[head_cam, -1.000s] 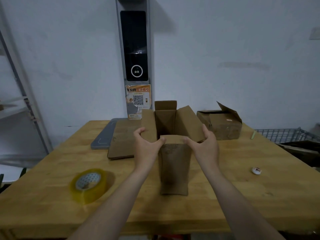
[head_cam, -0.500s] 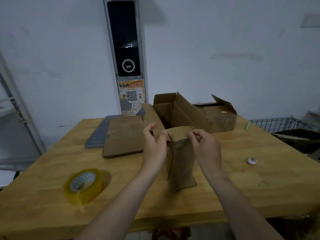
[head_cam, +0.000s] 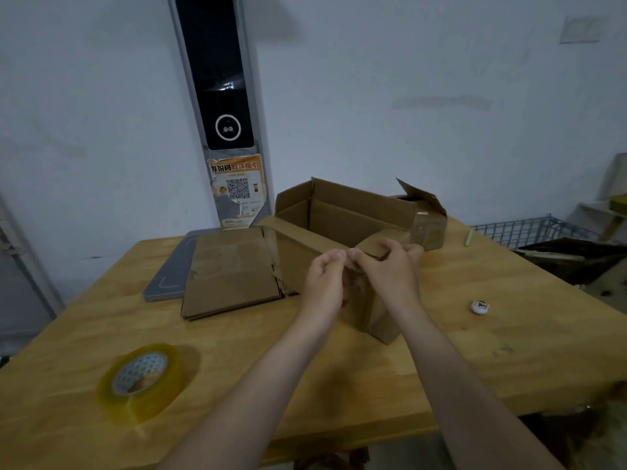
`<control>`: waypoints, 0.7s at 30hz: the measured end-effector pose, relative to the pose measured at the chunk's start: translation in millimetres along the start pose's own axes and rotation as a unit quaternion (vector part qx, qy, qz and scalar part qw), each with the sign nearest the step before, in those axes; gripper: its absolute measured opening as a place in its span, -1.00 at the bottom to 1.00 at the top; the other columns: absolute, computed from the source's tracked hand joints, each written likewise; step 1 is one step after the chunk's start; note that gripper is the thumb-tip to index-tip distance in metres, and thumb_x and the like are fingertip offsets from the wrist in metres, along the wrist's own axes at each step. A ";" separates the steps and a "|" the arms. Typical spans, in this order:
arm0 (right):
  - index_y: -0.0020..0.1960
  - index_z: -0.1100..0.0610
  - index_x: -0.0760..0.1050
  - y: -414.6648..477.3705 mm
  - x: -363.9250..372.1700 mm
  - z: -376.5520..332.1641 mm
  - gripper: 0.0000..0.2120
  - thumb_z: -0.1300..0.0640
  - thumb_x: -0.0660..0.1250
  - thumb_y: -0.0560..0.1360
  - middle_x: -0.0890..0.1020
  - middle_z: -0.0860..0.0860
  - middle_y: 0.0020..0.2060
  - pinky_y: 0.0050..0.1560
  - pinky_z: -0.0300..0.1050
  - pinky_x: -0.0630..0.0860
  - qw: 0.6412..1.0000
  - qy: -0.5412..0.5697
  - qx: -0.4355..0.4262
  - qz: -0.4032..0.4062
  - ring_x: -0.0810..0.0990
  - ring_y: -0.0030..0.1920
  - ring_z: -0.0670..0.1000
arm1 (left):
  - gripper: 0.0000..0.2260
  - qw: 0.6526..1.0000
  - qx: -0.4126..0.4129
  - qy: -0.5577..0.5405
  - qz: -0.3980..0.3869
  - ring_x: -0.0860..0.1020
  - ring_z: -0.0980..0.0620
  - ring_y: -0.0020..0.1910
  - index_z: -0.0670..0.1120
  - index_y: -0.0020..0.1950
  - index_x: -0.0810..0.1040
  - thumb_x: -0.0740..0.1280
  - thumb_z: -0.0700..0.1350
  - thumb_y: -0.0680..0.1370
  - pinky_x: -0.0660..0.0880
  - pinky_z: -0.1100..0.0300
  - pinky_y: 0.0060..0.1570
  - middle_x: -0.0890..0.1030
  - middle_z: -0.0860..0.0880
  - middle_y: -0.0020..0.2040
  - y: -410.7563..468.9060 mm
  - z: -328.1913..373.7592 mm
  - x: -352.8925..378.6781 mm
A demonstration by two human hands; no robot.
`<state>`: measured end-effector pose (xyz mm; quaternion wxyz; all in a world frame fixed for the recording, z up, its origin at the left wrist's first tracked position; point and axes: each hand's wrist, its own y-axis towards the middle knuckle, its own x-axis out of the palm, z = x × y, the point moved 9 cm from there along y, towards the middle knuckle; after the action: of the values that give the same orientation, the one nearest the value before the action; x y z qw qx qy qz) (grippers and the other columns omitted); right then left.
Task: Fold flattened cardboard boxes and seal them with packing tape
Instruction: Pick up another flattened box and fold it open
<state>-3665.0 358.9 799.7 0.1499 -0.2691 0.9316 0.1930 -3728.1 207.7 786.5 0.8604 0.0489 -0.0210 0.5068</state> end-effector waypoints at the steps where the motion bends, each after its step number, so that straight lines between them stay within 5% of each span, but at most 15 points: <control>1: 0.44 0.10 0.41 4.9 -1.1 1.8 -0.24 -0.29 0.49 0.40 0.24 0.00 0.32 -0.01 -0.17 0.44 1.000 0.007 0.003 0.000 0.41 0.08 -0.05 | -0.86 0.999 0.023 0.034 0.010 0.55 0.06 0.22 0.18 0.19 0.51 0.20 0.12 0.69 0.52 -0.09 0.30 0.55 0.15 0.20 6.6 5.0 -3.8; 6: 0.45 0.08 0.43 14.2 -6.6 7.0 -0.17 -0.33 0.53 0.34 0.21 -0.08 0.19 0.00 -0.21 0.40 1.000 0.021 -0.007 0.006 0.39 0.12 -0.06 | -0.80 0.949 0.182 0.214 0.140 0.36 -0.03 0.35 0.04 0.17 0.40 0.27 0.11 0.65 0.34 0.04 0.38 0.20 0.09 0.25 44.2 45.2 -53.7; 10: 0.48 0.10 0.41 13.2 -5.6 9.7 -0.16 -0.34 0.50 0.36 0.22 -0.11 0.19 0.00 -0.23 0.42 0.999 0.018 -0.028 0.017 0.41 0.13 -0.08 | -0.47 0.910 0.209 0.317 0.169 0.26 -0.06 0.47 0.00 0.44 0.29 0.44 0.03 0.56 0.33 -0.14 0.46 0.29 0.04 0.39 83.2 82.4 -87.4; 16: 0.50 0.12 0.40 14.0 -1.6 13.3 -0.17 -0.34 0.47 0.40 0.23 -0.10 0.22 0.05 -0.20 0.44 0.998 0.013 -0.049 0.026 0.39 0.17 -0.09 | -0.13 0.929 0.156 0.335 -0.012 0.20 0.01 0.58 0.06 0.63 0.07 0.56 -0.02 0.49 0.19 -0.07 0.53 0.27 0.09 0.60 129.3 81.0 -94.7; 21: 0.51 0.09 0.40 19.4 -1.0 17.0 -0.16 -0.34 0.47 0.39 0.23 -0.11 0.25 0.05 -0.20 0.45 0.998 0.013 -0.050 0.022 0.43 0.23 -0.05 | -0.25 0.919 0.139 0.358 -0.088 0.39 0.19 0.36 0.14 0.59 0.18 0.50 0.11 0.51 0.26 0.02 0.38 0.59 0.25 0.32 138.6 68.0 -94.1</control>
<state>-3672.1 382.0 790.5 0.1202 -0.2582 0.9284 0.2387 -3894.1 185.4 854.7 0.8361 -0.0151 0.3638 0.4103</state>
